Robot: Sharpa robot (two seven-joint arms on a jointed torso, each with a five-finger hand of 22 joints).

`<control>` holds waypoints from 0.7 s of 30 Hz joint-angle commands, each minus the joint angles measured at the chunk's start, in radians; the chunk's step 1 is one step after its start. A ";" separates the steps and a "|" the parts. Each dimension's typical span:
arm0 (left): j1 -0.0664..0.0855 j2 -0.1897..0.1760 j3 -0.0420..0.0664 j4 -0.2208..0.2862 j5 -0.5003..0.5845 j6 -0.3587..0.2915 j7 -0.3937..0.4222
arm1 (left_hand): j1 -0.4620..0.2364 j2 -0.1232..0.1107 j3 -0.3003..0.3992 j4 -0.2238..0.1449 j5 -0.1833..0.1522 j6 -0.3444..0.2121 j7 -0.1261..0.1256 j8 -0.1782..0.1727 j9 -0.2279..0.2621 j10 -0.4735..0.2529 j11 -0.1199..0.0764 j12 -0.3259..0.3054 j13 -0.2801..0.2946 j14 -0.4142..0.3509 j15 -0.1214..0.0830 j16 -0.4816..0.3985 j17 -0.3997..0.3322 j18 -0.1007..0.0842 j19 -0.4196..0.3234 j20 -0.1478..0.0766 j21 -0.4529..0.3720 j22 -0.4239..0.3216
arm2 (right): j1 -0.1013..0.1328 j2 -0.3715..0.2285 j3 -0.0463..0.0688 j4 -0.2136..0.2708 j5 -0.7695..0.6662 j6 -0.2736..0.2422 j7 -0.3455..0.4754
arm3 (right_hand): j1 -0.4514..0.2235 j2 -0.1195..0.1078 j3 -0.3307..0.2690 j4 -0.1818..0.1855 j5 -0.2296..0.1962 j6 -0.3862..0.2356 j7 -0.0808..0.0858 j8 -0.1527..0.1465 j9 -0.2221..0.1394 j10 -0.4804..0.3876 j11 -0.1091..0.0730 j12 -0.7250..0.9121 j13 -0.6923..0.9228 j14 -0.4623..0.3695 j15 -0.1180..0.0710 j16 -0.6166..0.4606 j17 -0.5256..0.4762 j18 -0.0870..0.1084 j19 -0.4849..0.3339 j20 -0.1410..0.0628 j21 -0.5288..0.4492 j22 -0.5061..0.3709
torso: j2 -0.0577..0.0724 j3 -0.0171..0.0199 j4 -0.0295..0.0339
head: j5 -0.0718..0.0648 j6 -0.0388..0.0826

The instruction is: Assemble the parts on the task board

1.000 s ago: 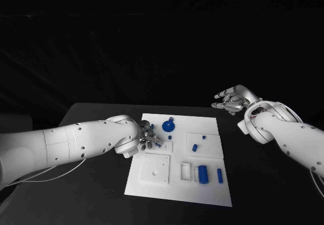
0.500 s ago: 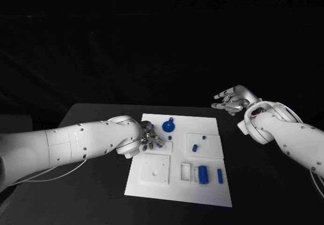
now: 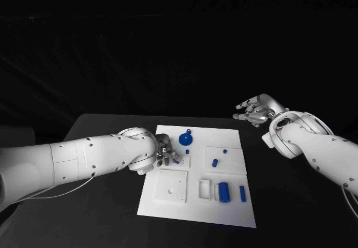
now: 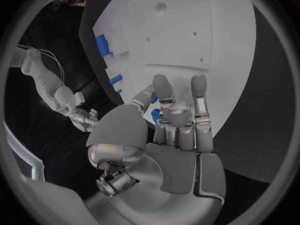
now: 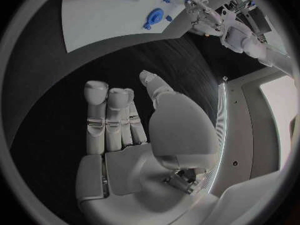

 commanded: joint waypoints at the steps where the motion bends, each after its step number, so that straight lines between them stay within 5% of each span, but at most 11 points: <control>1: -0.003 0.001 -0.002 0.002 -0.054 0.038 -0.018 | 0.013 0.005 0.004 0.000 -0.004 0.239 -0.124 0.002 0.586 0.043 -0.010 -0.004 -0.001 0.003 0.001 -0.002 0.001 -0.011 0.008 -0.002 -0.009 0.005 | -0.001 0.000 0.000 0.001 0.002 0.014 0.007 | -0.007 -0.001 0.005 -0.001 0.003 0.004 0.000 -0.004 -0.002 -0.005 0.000 0.003 -0.001 -0.005 -0.001 -0.002 -0.001 0.014 0.036 0.002 -0.005 0.071 | 0.000 -0.0005 0.0003 | 0.000 0.000; 9: -0.003 0.002 -0.002 0.005 -0.066 0.045 -0.022 | 0.015 0.003 0.006 -0.005 0.002 0.239 -0.123 0.002 0.586 0.043 -0.010 -0.004 -0.001 0.003 0.002 -0.001 0.002 -0.011 0.011 -0.001 -0.015 0.013 | -0.001 0.001 0.000 0.001 0.003 0.014 0.008 | -0.009 0.000 0.004 0.000 0.005 0.004 0.000 -0.004 -0.002 -0.005 0.000 0.004 -0.001 -0.005 -0.001 -0.002 -0.002 0.014 0.037 0.002 -0.006 0.071 | 0.000 -0.0005 -0.0001 | 0.002 -0.001; 21: -0.003 -0.019 -0.001 0.023 -0.039 -0.095 0.015 | 0.003 0.009 0.015 -0.004 0.002 0.244 -0.126 0.004 0.592 0.043 -0.012 0.005 0.002 0.012 -0.002 0.001 0.003 -0.011 0.024 -0.005 -0.028 0.031 | -0.001 0.000 0.000 0.000 0.004 0.013 0.008 | -0.010 0.000 0.006 0.001 0.007 0.005 0.000 -0.004 -0.002 -0.005 0.000 0.004 -0.002 -0.005 -0.001 -0.002 -0.001 0.014 0.037 0.002 -0.007 0.071 | 0.000 -0.0001 0.0001 | 0.001 0.000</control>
